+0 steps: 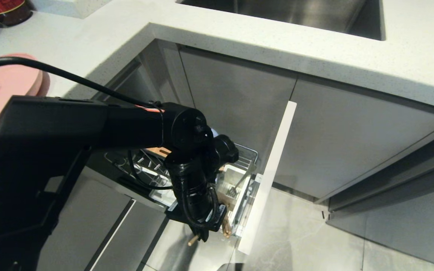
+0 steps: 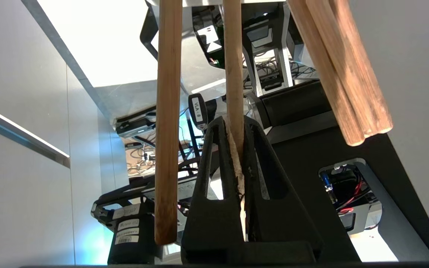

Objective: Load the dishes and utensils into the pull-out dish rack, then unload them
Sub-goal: Pick up the chopsticks and place it in the cupboard

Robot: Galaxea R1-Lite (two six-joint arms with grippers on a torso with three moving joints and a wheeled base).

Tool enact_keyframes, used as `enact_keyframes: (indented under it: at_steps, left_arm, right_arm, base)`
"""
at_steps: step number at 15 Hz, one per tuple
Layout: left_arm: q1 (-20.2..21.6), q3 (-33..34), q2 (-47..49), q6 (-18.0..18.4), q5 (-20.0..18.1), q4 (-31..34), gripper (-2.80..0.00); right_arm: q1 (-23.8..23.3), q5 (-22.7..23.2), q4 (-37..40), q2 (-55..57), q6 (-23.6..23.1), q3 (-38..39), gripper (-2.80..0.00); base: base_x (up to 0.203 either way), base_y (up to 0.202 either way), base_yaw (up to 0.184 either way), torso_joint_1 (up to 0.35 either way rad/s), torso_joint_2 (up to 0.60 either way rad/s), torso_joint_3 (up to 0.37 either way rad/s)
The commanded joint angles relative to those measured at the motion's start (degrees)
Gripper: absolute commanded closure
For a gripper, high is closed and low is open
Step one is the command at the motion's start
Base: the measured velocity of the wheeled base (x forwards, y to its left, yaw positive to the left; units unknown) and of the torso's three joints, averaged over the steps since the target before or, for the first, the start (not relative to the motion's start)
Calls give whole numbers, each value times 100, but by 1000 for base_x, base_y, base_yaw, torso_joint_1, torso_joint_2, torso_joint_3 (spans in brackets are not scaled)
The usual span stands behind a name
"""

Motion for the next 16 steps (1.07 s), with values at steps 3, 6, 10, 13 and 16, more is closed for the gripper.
enact_keyframes:
  at_steps: [3, 6, 10, 13, 16]
  left_arm:
    - [0, -18, 28, -12, 0, 25, -280]
    - [0, -80, -16, -29, 0, 42, -280]
    - [-8, -80, -241, -29, 0, 52, -280]
    - [-19, -65, -619, -36, 0, 74, -280]
    - [-89, -29, -1040, -59, -8, 86, -280]
  right_arm:
    - [0, 0, -5, -24, 3, 0, 0]
    - [0, 0, -5, -24, 3, 0, 0]
    - [0, 0, -5, -23, 3, 0, 0]
    - [0, 0, -5, -24, 3, 0, 0]
    - [0, 0, -5, -24, 3, 0, 0]
  base:
    - [0, 0, 0, 0, 0, 0]
    - [0, 0, 0, 0, 0, 0]
    - [0, 0, 0, 0, 0, 0]
    - [0, 0, 0, 0, 0, 0]
    - [0, 0, 0, 0, 0, 0]
